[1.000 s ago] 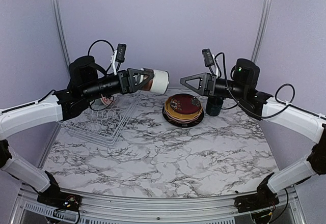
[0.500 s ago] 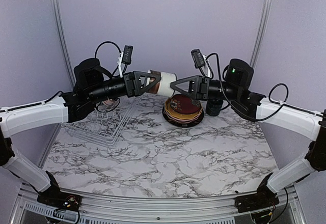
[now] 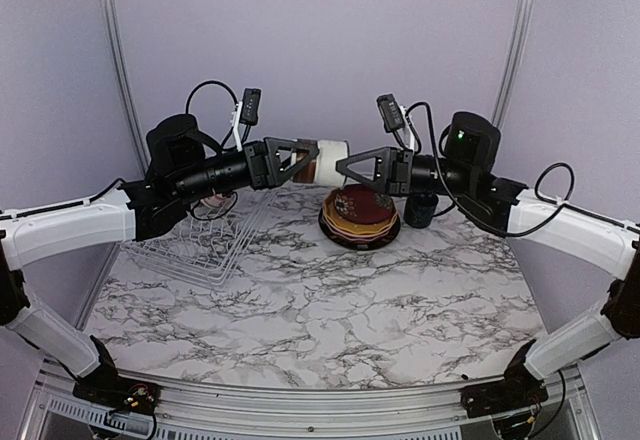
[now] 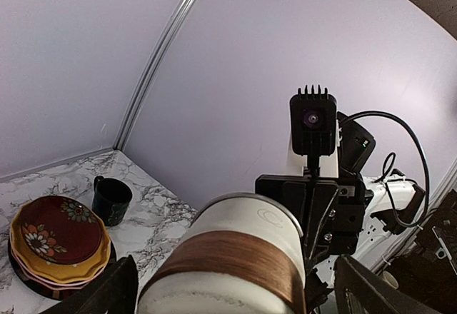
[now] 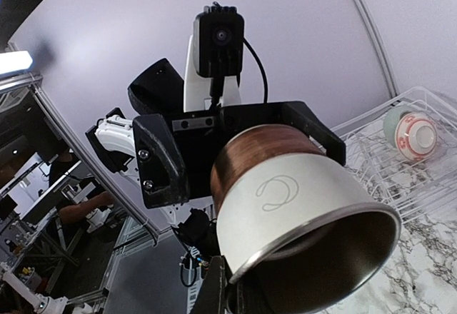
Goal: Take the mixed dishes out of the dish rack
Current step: Pass from the left arm to the right, then place the cup at the corner of the board.
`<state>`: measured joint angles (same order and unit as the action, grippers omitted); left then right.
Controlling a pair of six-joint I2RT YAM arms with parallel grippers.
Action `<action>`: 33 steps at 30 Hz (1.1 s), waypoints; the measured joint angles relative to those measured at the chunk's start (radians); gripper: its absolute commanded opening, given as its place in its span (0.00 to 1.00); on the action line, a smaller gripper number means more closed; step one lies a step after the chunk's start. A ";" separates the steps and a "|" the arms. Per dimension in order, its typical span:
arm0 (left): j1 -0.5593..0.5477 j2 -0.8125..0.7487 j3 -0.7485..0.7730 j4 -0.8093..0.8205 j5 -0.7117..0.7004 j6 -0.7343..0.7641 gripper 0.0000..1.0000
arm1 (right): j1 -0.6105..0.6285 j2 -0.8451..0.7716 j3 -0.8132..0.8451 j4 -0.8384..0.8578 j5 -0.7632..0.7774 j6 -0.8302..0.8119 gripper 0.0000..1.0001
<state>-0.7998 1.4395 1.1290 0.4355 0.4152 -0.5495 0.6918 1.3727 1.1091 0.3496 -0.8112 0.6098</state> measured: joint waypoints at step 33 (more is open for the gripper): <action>0.000 0.000 0.036 -0.206 -0.186 0.068 0.99 | -0.494 0.020 0.060 -0.929 0.821 -0.515 0.00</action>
<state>-0.7998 1.4395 1.1648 0.2295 0.2295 -0.4812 0.1974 1.3926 1.1694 -0.5797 0.0093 0.0948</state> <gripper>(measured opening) 0.989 0.014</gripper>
